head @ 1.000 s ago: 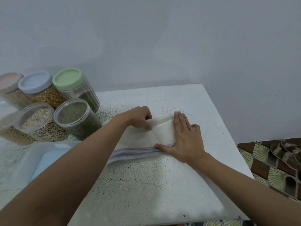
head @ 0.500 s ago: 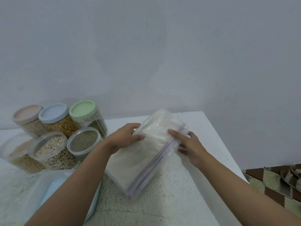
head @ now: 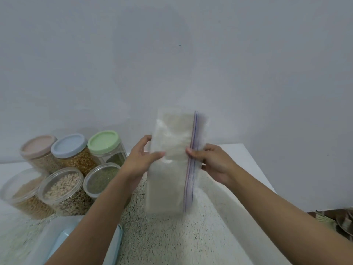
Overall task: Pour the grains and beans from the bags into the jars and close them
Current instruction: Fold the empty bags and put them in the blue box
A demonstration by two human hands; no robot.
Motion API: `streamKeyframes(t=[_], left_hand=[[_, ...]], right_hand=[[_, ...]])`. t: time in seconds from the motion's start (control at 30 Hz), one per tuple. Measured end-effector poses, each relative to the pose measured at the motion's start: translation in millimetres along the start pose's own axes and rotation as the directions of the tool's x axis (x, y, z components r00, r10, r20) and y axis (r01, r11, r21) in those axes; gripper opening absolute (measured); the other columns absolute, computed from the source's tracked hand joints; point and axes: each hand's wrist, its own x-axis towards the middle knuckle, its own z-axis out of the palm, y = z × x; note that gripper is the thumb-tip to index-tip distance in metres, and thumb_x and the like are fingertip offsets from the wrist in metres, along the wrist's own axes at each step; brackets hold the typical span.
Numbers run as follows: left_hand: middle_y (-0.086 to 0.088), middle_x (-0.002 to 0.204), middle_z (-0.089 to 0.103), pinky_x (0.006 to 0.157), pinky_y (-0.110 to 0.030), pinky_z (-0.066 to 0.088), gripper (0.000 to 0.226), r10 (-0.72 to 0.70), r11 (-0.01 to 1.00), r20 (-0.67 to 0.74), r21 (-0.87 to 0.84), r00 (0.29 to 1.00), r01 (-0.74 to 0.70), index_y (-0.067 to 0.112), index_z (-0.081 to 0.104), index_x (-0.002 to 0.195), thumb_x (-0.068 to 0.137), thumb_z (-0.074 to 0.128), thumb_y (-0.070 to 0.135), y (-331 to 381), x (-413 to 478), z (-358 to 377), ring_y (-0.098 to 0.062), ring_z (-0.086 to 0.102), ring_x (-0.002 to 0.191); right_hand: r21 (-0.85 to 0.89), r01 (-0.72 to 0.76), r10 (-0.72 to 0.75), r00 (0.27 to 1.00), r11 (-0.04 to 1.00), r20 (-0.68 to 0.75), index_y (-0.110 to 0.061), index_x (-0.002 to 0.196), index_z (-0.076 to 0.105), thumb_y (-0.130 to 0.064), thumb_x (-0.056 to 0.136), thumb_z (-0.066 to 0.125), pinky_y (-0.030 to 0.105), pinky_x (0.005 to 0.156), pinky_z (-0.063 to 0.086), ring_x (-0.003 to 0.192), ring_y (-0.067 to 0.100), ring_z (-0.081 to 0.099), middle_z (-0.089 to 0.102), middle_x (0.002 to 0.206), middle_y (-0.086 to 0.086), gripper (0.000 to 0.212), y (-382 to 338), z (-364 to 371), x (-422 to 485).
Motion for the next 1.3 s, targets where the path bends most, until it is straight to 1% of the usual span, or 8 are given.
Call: streamKeyframes(t=[0.17,0.23,0.4,0.5,0.6,0.97,1.13,1.3], left_hand=[[0.002,0.098,0.08,0.08,-0.022,0.057,0.015,0.254,0.966,-0.123,0.079,0.959,-0.245,0.017,0.069,0.11,0.097,0.067,0.011,35,13,-5,-0.015,0.076,0.094],[0.012,0.1,0.079,0.085,-0.017,0.055,0.02,0.356,0.928,-0.156,0.178,0.921,-0.328,0.027,0.072,0.106,0.094,0.07,0.012,32,12,-9,-0.006,0.073,0.099],[0.004,0.137,0.062,0.102,-0.032,0.054,0.046,0.481,0.765,-0.118,0.54,0.868,-0.351,0.022,0.07,0.122,0.087,0.069,-0.007,-45,-10,-10,-0.003,0.061,0.124],[0.008,0.135,0.058,0.104,-0.023,0.05,0.048,0.452,0.762,-0.038,0.536,0.891,-0.363,0.026,0.073,0.117,0.083,0.074,-0.009,-98,-34,1,0.014,0.054,0.123],[0.007,0.129,0.063,0.105,-0.013,0.044,0.035,0.483,0.684,0.05,0.601,0.874,-0.413,0.028,0.07,0.11,0.086,0.067,0.003,-136,-50,5,0.0,0.059,0.125],[0.016,0.143,0.055,0.122,-0.025,0.024,0.052,0.331,0.572,0.236,0.72,0.914,-0.393,0.031,0.068,0.126,0.086,0.065,-0.002,-169,-68,0,0.007,0.037,0.142],[0.018,0.155,0.042,0.125,-0.024,0.01,0.049,0.256,0.571,0.29,0.724,0.922,-0.387,0.035,0.06,0.138,0.09,0.056,0.026,-175,-74,-4,0.004,0.027,0.149],[0.027,0.151,0.043,0.122,-0.02,0.018,0.046,0.195,0.662,0.225,0.688,0.955,-0.297,0.046,0.053,0.142,0.1,0.041,0.061,-165,-74,-4,0.01,0.034,0.143]], right_hand=[[-0.118,0.324,-0.331,0.942,0.938,-0.045,0.002,0.083,0.076,-0.005,0.077,0.085,0.035,0.094,0.055,0.097,0.024,0.075,0.077,0.101,0.017,0.013,-34,13,17],[-0.22,0.45,-0.464,0.886,0.866,-0.015,-0.015,0.08,0.081,-0.004,0.08,0.083,0.034,0.094,0.055,0.093,0.018,0.075,0.079,0.092,0.004,0.012,-37,13,20],[-0.446,0.66,-0.649,0.733,0.605,0.205,-0.022,0.096,0.081,-0.01,0.075,0.073,0.035,0.098,0.051,0.116,0.018,0.065,0.076,0.106,0.0,0.025,17,-17,16],[-0.498,0.675,-0.644,0.717,0.544,0.268,-0.013,0.098,0.081,-0.025,0.077,0.081,0.038,0.102,0.05,0.123,0.02,0.062,0.076,0.109,-0.002,0.024,72,-40,8],[-0.559,0.643,-0.578,0.75,0.524,0.321,-0.017,0.099,0.082,-0.021,0.085,0.079,0.042,0.102,0.051,0.124,0.016,0.061,0.075,0.113,-0.002,0.015,115,-58,-3],[-0.672,0.741,-0.415,0.61,-0.003,0.675,-0.008,0.135,0.063,-0.016,0.1,0.053,0.041,0.124,0.028,0.146,0.025,0.041,0.061,0.141,0.006,0.037,129,-82,-23],[-0.64,0.766,-0.38,0.574,-0.062,0.725,-0.008,0.131,0.067,-0.013,0.101,0.053,0.04,0.121,0.034,0.137,0.025,0.052,0.063,0.139,0.006,0.033,131,-95,-34],[-0.735,0.646,-0.378,0.745,0.204,0.549,-0.014,0.129,0.069,-0.016,0.093,0.044,0.031,0.11,0.045,0.13,0.01,0.055,0.067,0.133,-0.004,0.044,133,-91,-41]])
